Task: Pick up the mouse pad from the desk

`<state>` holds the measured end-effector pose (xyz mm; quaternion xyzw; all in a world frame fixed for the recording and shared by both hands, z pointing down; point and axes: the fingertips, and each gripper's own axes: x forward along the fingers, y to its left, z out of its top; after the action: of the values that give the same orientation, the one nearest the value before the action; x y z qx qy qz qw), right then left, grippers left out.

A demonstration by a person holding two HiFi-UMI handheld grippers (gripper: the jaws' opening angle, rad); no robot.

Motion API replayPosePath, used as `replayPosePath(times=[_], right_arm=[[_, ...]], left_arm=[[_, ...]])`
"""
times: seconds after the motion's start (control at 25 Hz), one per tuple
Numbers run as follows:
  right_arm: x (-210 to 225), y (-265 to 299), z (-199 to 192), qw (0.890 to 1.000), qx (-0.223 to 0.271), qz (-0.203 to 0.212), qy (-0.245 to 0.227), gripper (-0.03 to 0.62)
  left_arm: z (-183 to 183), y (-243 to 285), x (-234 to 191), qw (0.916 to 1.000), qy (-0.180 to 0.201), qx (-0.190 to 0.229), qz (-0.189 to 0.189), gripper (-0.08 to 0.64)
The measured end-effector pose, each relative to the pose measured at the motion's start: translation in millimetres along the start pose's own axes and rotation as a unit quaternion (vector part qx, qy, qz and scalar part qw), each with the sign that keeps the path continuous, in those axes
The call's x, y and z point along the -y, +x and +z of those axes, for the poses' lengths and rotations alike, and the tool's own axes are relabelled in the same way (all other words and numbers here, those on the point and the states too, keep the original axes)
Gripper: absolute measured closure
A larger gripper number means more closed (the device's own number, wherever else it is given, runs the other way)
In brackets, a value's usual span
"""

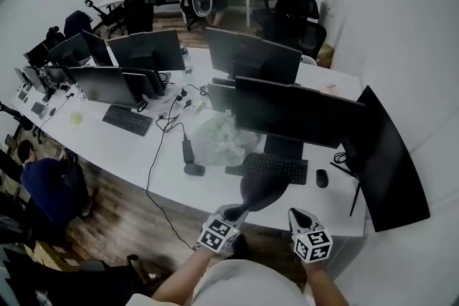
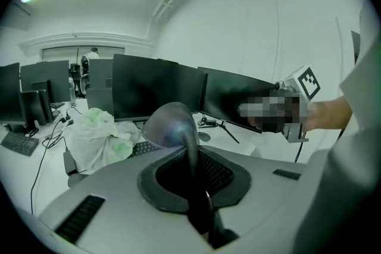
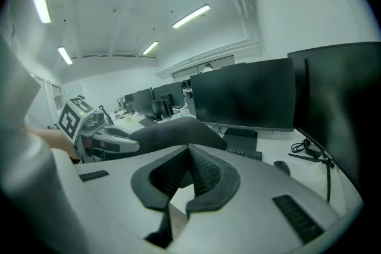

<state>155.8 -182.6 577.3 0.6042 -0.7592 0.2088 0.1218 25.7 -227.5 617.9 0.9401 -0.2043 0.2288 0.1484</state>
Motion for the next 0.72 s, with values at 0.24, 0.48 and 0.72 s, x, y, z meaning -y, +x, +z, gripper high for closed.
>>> replayPosePath(times=[0.24,0.48,0.72], right_arm=[[-12,-58,-13,1.000,0.013,0.007,0.004,0.580],[-30,-103,-30,0.999,0.022,0.028,0.001,0.580],[-50,-138,-30,0.998,0.037,0.050,-0.017,0.580]], left_arm=[[-4,-41,39,0.9992,-0.019,0.022,0.026,0.512],[-12,-79,75,0.9976,-0.029,0.041,0.049,0.512],[-10,-125,106,0.9943,-0.040,0.067,0.072,0.512]])
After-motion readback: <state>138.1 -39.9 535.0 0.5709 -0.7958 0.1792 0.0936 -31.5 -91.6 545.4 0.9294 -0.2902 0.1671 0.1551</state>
